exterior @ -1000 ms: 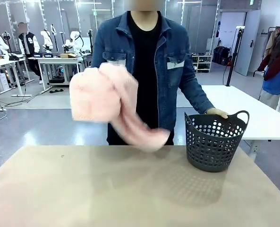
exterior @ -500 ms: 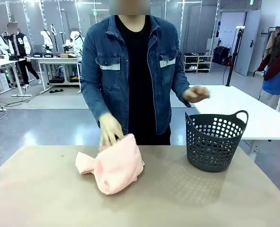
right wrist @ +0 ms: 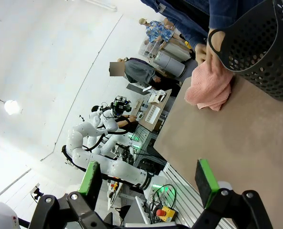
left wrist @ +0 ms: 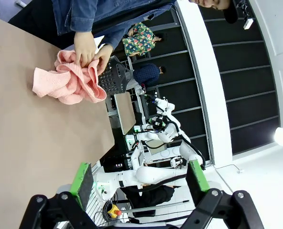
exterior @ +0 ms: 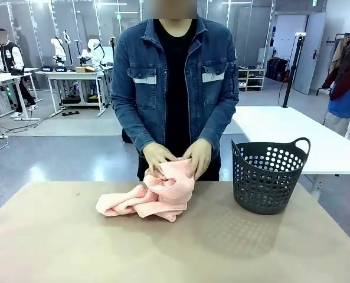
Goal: Fold the towel.
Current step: Grab the top end of the 100 cm Hotel Towel extended by the human.
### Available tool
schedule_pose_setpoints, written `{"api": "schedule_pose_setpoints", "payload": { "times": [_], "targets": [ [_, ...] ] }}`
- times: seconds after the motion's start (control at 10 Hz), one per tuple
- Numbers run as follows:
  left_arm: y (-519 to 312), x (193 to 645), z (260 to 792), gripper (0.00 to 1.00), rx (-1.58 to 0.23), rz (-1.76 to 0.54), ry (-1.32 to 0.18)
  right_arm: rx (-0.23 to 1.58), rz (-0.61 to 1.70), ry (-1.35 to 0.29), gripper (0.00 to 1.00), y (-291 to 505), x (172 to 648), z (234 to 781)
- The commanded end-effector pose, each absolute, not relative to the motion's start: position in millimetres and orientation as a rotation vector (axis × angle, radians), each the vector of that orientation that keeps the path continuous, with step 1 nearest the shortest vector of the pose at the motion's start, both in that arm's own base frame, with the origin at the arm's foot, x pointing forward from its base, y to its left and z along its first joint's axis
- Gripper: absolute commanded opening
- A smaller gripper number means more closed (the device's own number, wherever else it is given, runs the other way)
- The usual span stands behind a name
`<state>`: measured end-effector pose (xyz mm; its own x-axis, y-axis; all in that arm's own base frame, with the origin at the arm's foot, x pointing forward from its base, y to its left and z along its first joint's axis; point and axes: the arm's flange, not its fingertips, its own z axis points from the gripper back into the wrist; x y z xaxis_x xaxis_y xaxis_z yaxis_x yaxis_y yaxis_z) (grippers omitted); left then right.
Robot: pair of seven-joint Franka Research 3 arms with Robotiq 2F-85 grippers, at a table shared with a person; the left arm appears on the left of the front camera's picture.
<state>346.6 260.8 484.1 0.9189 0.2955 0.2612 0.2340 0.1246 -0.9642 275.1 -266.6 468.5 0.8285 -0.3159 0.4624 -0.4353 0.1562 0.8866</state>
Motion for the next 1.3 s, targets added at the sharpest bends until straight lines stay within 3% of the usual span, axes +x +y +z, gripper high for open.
{"api": "schedule_pose_setpoints", "payload": {
  "times": [0.0, 1.2],
  "targets": [
    [263.6, 344.9, 486.4, 1.00, -1.462, 0.036, -0.424, 1.449, 0.107, -0.649, 1.00, -267.6, 274.4, 469.8],
    [263.6, 344.9, 486.4, 1.00, -1.462, 0.036, -0.424, 1.449, 0.107, -0.649, 1.00, -267.6, 274.4, 469.8]
  ]
}}
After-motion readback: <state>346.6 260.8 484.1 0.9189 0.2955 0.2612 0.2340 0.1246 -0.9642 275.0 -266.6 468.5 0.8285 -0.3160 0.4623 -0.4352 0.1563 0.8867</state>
